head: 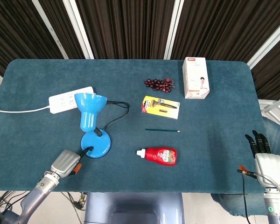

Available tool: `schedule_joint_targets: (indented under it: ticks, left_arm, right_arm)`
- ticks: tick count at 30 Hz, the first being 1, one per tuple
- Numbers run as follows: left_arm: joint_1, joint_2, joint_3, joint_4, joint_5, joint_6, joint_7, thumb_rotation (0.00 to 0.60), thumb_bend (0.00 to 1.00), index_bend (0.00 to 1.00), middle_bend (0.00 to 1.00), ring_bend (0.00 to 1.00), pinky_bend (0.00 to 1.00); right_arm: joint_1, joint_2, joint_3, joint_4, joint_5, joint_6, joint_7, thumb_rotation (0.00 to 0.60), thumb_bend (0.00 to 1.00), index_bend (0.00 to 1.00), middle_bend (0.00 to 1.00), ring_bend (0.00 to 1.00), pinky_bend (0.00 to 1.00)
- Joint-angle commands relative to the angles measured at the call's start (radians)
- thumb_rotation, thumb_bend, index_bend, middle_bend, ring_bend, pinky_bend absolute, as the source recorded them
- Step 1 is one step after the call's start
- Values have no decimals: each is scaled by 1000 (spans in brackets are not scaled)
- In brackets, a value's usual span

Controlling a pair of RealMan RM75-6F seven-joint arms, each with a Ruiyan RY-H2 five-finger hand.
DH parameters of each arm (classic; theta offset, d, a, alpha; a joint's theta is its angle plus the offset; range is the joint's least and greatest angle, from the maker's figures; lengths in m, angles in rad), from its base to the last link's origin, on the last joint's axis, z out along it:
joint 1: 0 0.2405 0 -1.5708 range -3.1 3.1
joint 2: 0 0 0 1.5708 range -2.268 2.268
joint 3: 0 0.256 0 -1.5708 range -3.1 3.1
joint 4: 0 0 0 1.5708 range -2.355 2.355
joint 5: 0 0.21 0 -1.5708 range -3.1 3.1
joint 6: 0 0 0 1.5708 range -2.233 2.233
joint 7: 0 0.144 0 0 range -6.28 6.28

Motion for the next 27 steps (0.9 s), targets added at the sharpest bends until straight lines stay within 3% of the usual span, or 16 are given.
schedule_joint_targets:
  ticks: [1,6,10,13,15,20,24,27]
  left_arm:
    - [-5,4,2,0,-6,-10,-1,600,527,98,670,723,738]
    - [5,38,-20,-43,18,69,3,600,506,125,601,622,667]
    - [54,81,-58,-90,91,270,28,600,378,190,472,387,371]
    - [99,110,-75,-101,141,411,61,600,299,203,375,259,274]
    - [138,138,-74,-125,152,485,55,600,249,203,322,203,238]
    - [220,254,-14,-225,115,521,-9,600,223,193,227,113,174]
    - [276,260,-17,-191,90,587,6,600,222,185,181,79,154]
    - [290,266,-13,-177,45,557,-55,600,220,166,165,73,128]
  right_arm:
    - [0,-1,0,0,1,0,-2,600,139,121,51,39,1000]
    - [-1,-3,1,0,3,1,-5,600,140,121,51,39,1000]
    - [0,-2,1,0,4,1,-5,600,139,121,51,39,1000]
    - [-1,-2,1,-1,2,3,-5,600,139,121,51,39,1000]
    - [-1,-2,0,-2,0,4,-6,600,139,121,51,39,1000]
    - [-1,-4,-2,-2,-5,5,-11,600,139,121,51,39,1000]
    - [0,-6,-4,-3,-11,6,-13,600,139,121,51,39,1000]
    - [1,-8,-6,-4,-16,6,-16,600,139,121,51,39,1000]
